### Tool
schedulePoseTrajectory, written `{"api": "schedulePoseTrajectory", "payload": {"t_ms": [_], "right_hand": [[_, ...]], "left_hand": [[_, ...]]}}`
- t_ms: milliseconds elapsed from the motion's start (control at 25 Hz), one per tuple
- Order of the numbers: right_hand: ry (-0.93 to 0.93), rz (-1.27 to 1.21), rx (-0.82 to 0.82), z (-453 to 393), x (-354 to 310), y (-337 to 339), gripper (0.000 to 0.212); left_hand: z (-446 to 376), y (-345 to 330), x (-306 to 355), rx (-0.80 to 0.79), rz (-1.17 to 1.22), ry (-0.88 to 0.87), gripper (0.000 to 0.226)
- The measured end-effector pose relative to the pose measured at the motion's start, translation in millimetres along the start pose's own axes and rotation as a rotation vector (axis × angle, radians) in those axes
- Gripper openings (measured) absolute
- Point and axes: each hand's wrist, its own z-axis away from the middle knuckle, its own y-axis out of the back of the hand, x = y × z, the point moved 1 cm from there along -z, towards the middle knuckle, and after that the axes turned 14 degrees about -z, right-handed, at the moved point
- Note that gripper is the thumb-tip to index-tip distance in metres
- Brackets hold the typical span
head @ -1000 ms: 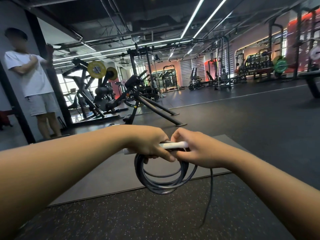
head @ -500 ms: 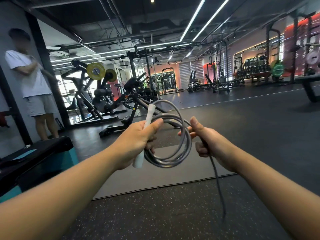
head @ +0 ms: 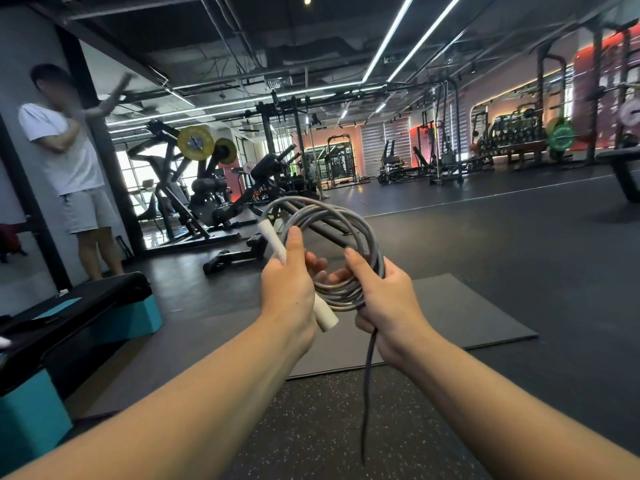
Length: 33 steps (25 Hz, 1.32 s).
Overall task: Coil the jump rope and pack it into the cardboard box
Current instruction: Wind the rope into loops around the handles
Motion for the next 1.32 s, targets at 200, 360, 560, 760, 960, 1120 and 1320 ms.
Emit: {"api": "schedulePoseTrajectory", "payload": {"t_ms": [200, 360, 560, 760, 960, 1120, 1320], "right_hand": [[-0.042, -0.063, 0.055, 18.7, 15.0, -14.8, 0.02], [0.1, 0.149, 0.097, 16.8, 19.0, -14.4, 0.02], [0.117, 0.308, 0.151, 14.0, 19.0, -13.1, 0.022], [0.116, 0.234, 0.162, 2.1, 14.7, -4.0, 0.02], [0.245, 0.716, 0.042, -12.6, -26.3, 12.5, 0.031], [0.317, 0.98, -0.14, -16.0, -42.5, 15.1, 0.03], [0.344, 1.174, -0.347, -6.8, -44.7, 3.5, 0.025]], "left_hand": [[9.6, -3.2, -4.9, 0.144, 0.154, 0.083, 0.03], [14.6, -2.4, -5.5, 0.166, 0.152, 0.109, 0.028], [23.4, -4.7, -9.3, 0.121, 0.089, 0.132, 0.03], [23.7, 4.1, -13.7, -0.024, -0.198, 0.081, 0.036], [3.7, 42.2, 17.9, -0.148, -0.37, -0.083, 0.07], [-18.1, 47.2, 79.0, -0.415, -0.909, -0.477, 0.09], [-21.1, -2.1, 105.6, -0.846, -1.517, -0.429, 0.057]]}}
